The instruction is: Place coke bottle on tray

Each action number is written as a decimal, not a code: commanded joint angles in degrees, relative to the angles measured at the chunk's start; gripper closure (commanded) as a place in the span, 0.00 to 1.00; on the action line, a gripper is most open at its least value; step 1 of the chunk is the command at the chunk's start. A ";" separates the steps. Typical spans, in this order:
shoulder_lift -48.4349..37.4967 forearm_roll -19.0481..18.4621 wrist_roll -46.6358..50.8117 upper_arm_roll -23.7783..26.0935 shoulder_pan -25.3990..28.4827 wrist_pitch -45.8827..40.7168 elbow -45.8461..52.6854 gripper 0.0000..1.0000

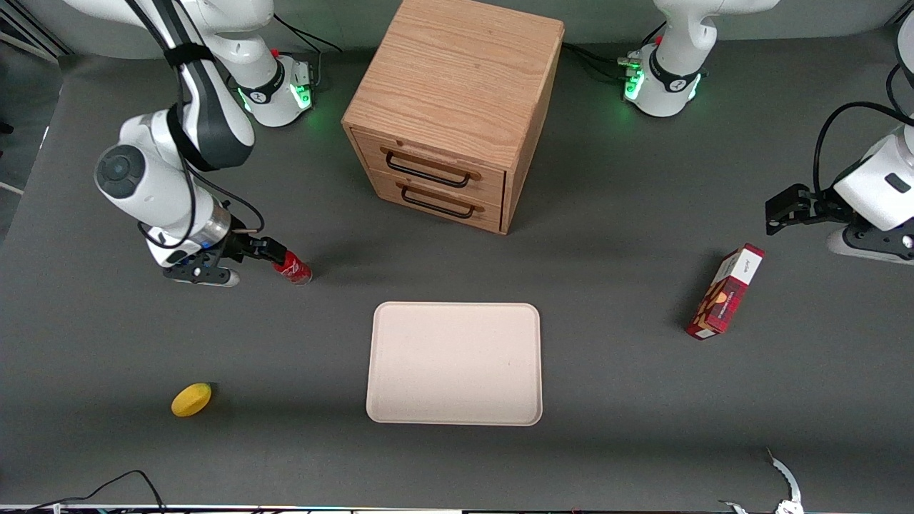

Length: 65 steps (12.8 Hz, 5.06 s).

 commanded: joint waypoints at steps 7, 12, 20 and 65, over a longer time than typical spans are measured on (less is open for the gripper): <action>-1.31 0.55 1.31 0.47 0.30 3.90 -4.75 0.44; -3.34 0.63 1.39 1.61 0.21 3.63 -6.51 0.56; -4.74 0.55 0.96 1.70 0.30 -1.27 -3.89 1.00; -10.86 -4.20 -3.77 -2.77 -1.46 -42.37 31.78 0.00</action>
